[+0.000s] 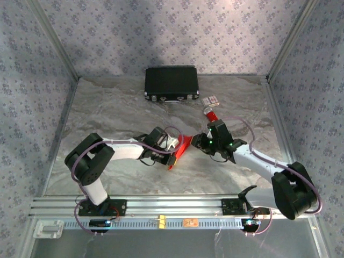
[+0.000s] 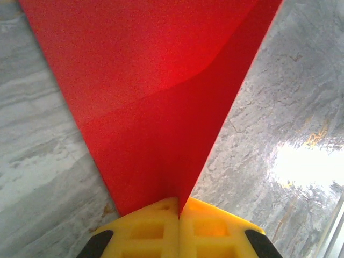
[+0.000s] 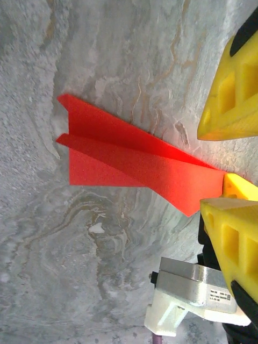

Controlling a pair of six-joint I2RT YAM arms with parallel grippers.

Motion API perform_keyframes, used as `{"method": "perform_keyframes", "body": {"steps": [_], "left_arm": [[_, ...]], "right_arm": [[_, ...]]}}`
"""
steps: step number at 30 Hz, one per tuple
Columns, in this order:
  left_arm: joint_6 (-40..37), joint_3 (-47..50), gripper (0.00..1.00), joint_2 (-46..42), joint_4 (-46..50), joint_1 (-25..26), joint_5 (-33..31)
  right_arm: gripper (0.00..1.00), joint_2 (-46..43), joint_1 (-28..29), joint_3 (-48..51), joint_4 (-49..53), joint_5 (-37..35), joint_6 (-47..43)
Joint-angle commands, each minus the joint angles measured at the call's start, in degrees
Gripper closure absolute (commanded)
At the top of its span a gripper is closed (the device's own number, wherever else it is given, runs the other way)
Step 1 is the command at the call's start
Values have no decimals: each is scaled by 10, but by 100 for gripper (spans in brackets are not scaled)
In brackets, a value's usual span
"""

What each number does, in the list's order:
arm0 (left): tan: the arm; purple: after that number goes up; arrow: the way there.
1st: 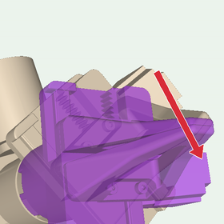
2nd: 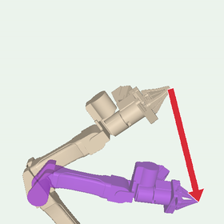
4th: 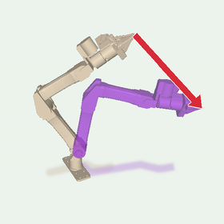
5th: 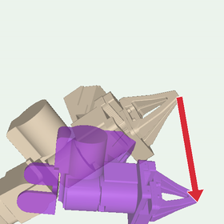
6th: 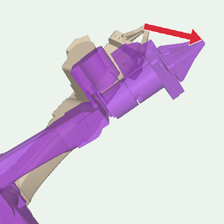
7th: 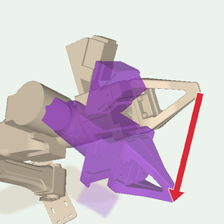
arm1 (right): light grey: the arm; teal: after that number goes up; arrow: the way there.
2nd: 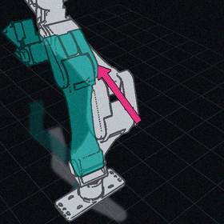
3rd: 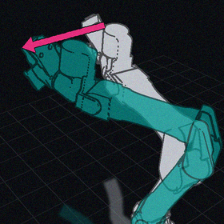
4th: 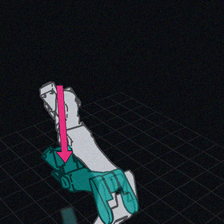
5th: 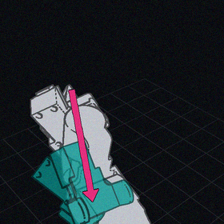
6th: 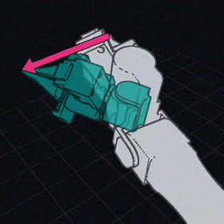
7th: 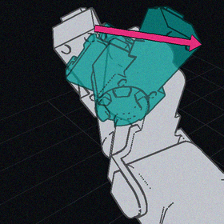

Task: Fold a paper plane with a square sheet of paper (pick it up from the middle)
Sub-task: Fold the wing for the fifth time at the center of the table.

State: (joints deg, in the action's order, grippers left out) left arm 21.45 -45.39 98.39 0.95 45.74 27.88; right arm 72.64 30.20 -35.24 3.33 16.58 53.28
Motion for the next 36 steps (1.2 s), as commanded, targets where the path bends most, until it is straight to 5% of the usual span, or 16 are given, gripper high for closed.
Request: {"method": "perform_keyframes", "body": {"steps": [1, 14, 17, 36], "left_arm": [[14, -11, 100, 14, -18, -7, 35], [93, -19, 100, 66, -93, -44, 173], [107, -20, 100, 82, -103, -46, 192], [205, 1, 100, 102, -182, -58, 213]], "right_arm": [[67, 19, 12, 6, -30, 24, -19], [74, 18, 38, 66, -151, -21, -44], [75, 28, 36, 53, -145, 19, -74], [84, 147, 21, 33, -267, 104, -57]]}}
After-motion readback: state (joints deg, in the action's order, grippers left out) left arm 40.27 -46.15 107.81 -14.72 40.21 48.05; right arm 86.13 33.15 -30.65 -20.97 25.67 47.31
